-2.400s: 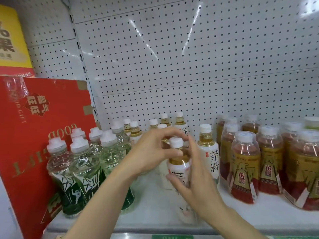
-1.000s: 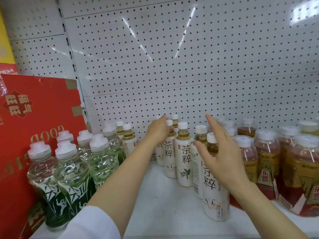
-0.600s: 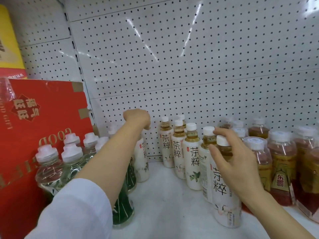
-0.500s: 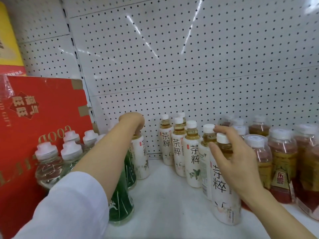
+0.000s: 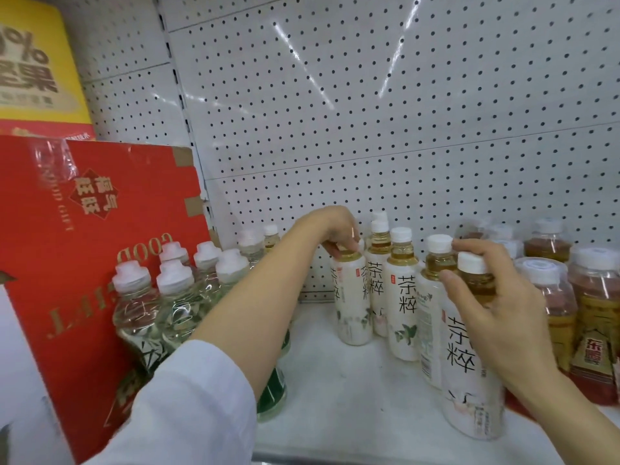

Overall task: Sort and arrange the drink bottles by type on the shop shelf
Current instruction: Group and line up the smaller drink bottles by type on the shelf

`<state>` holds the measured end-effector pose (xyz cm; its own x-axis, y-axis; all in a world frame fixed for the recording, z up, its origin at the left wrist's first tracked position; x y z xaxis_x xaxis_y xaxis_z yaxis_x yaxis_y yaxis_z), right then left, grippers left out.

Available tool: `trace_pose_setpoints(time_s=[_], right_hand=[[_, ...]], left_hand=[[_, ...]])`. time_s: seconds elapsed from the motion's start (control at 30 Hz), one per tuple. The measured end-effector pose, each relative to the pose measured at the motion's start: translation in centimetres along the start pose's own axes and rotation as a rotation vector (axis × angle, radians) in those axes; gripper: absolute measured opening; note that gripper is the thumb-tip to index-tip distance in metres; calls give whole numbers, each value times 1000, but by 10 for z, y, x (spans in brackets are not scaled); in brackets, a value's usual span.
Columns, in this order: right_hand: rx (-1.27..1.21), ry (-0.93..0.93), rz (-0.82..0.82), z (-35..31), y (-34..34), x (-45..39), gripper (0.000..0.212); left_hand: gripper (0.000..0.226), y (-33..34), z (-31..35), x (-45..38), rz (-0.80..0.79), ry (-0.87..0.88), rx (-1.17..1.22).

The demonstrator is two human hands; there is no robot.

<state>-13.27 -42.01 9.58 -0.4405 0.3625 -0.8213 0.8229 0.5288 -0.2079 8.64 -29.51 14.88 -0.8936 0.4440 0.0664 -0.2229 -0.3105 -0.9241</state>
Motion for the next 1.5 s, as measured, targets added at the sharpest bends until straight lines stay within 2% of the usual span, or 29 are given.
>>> trace_pose_setpoints(time_s=[0.07,0.13,0.23,0.3,0.33,0.43,0.53,0.63,0.8,0.93,1.07,1.23,1.4,1.5], right_hand=[[0,1,-2,0,1,0,40],[4,-6,-1,-2,1,0,39],[1,-11,6,-1,1,0,40],[-2,-11,6,1,1,0,40],[-1,-10,9,2,1,0,40],[-6,-22,26,4,1,1,35],[-2,-23,35,5,1,1,30],[-14,-39,49,7,-1,0,28],[30,-82,75,7,2,2,29],[31,-135,141,1,1,5,35],[12,-187,176,0,-1,9,37],[-21,-193,173,3,-2,18,45],[33,-199,126,8,2,32,59],[107,-263,141,3,1,41,61]], left_hand=[[45,-9,-8,2,-42,-45,30],[58,-31,-20,-2,13,-112,-47],[39,-67,-49,-15,192,-239,-445],[17,-69,-70,-17,134,-344,-631],[10,-65,-79,-18,79,-393,-657],[14,-58,-83,-14,-26,-415,-689],[23,-57,-73,-16,-20,-391,-656],[31,-58,-62,-5,17,-442,-575],[19,-64,-43,5,13,-406,-563],[15,-55,-21,29,52,-205,-462],[24,-23,0,68,19,-81,-401],[22,2,41,86,157,106,-340],[37,25,50,86,318,215,-359],[70,46,28,90,365,195,-337]])
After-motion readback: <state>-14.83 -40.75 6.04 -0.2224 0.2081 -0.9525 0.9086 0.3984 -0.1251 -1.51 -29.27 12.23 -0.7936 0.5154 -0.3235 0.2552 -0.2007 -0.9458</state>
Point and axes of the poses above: each hand's wrist, its own x-axis away from the middle knuckle, its own y-axis out of the palm, z = x × y, the point moved 8 cm from there along -x, towards the middle knuckle
